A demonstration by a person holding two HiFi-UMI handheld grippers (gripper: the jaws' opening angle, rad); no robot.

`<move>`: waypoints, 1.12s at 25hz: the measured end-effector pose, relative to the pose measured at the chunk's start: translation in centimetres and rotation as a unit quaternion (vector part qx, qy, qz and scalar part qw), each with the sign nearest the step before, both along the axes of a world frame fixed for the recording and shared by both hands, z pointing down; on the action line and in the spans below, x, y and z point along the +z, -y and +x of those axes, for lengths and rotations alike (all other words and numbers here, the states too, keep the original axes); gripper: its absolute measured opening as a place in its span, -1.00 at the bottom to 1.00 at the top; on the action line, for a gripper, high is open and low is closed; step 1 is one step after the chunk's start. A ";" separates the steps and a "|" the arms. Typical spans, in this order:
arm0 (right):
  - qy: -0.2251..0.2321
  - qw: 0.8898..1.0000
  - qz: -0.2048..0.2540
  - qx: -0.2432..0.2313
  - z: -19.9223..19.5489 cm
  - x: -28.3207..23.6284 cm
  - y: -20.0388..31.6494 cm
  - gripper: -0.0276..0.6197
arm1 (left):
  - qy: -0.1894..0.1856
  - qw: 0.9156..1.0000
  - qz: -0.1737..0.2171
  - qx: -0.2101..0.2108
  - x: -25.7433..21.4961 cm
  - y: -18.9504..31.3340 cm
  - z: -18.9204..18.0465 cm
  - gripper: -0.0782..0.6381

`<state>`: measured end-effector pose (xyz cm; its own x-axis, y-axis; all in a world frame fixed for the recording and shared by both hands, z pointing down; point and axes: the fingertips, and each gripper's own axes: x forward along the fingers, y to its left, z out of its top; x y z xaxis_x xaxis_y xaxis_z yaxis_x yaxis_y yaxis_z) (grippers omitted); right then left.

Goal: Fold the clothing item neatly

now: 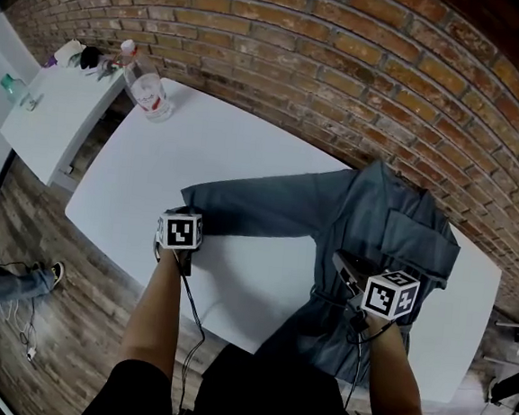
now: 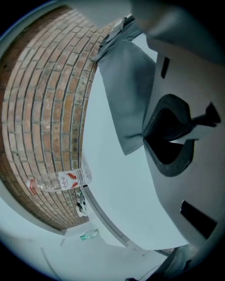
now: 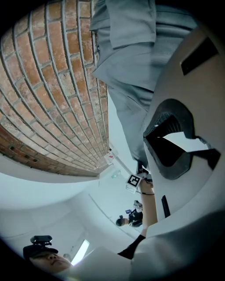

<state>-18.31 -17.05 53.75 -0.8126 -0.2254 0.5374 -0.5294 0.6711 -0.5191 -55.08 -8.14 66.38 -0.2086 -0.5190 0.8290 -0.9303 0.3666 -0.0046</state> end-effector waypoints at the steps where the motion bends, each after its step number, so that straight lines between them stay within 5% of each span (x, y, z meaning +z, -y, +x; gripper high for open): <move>1: 0.000 1.000 0.001 -0.001 0.0 0.0 -0.2 -0.91 | 0.008 1.000 -0.004 0.004 0.0 0.1 0.1 -0.74; 5: 0.000 1.000 0.006 0.000 0.6 -0.3 -0.7 -0.91 | 0.050 0.998 -0.032 0.030 -0.3 0.2 0.4 -0.74; 8: -0.001 1.000 0.015 0.003 1.6 -0.9 -0.8 -0.91 | 0.034 0.998 -0.034 0.030 -0.8 0.3 0.8 -0.74; 17: 0.009 0.999 0.000 0.050 6.4 -1.2 -1.3 -0.91 | 0.058 0.993 0.088 0.061 -9.8 5.9 5.5 -0.74; 28: 0.040 0.994 0.017 0.105 13.9 -3.2 -1.5 -0.91 | 0.060 0.966 0.177 0.176 -19.2 14.0 20.0 -0.74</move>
<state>-4.43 -15.57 50.59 -0.7857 -0.4109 0.4624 -0.6173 0.5687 -0.5436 -35.03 -22.14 47.18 -0.0499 -0.8215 0.5681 -0.9983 0.0248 -0.0519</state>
